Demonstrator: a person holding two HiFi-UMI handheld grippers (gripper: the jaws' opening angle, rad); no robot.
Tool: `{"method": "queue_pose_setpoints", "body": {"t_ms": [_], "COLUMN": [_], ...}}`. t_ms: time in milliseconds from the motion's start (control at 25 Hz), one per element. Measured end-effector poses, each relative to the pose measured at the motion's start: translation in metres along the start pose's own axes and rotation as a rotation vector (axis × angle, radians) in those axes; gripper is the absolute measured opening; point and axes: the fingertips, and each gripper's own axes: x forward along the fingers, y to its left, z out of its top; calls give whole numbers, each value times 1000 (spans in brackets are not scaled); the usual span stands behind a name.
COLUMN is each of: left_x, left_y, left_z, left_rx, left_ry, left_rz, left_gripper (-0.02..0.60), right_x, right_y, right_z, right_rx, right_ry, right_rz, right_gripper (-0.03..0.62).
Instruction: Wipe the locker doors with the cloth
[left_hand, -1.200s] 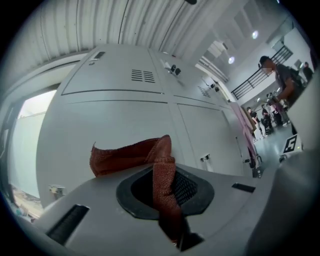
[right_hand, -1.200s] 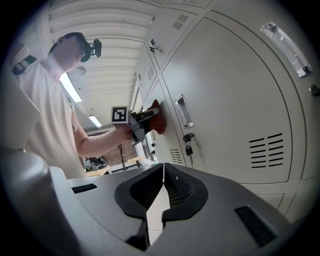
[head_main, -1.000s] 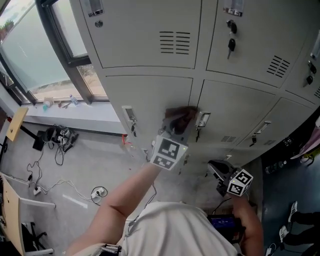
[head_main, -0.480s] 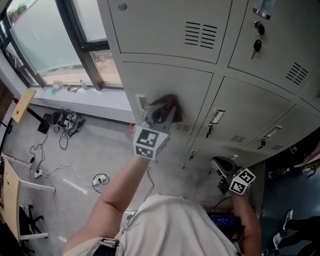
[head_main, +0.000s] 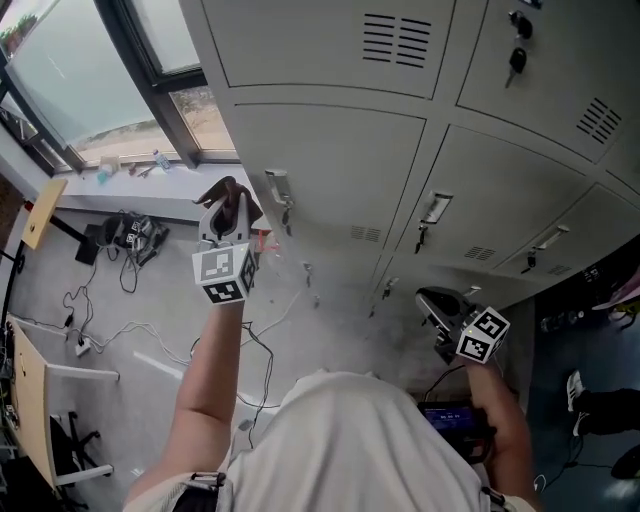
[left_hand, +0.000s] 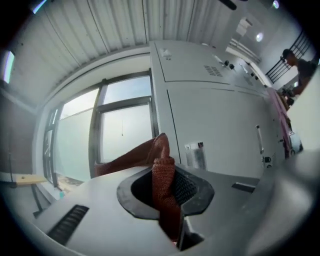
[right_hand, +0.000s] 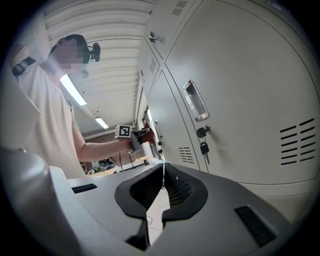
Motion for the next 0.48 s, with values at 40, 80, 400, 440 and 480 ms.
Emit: {"method": "queue_pose_setpoints", "body": {"t_ms": [40, 80, 400, 440, 480], "left_x": [3, 7, 22, 23, 23], "left_y": [-6, -16, -158, -173, -187], "left_z": [-7, -11, -6, -5, -4], "left_rx": [8, 21, 145, 130, 113], "left_ry": [24, 42, 54, 51, 49], "left_rz": [-27, -56, -243, -261, -279], "left_gripper": [38, 38, 38, 38, 38], "right_x": [-2, -4, -27, -31, -36], "right_y": [-1, -1, 0, -1, -2], "right_z": [-1, -3, -3, -3, -4], "right_rx": [3, 6, 10, 12, 14], "right_ry": [2, 5, -17, -21, -26], "right_rz": [-6, -11, -57, -65, -73], "right_gripper": [17, 17, 17, 17, 17]}}
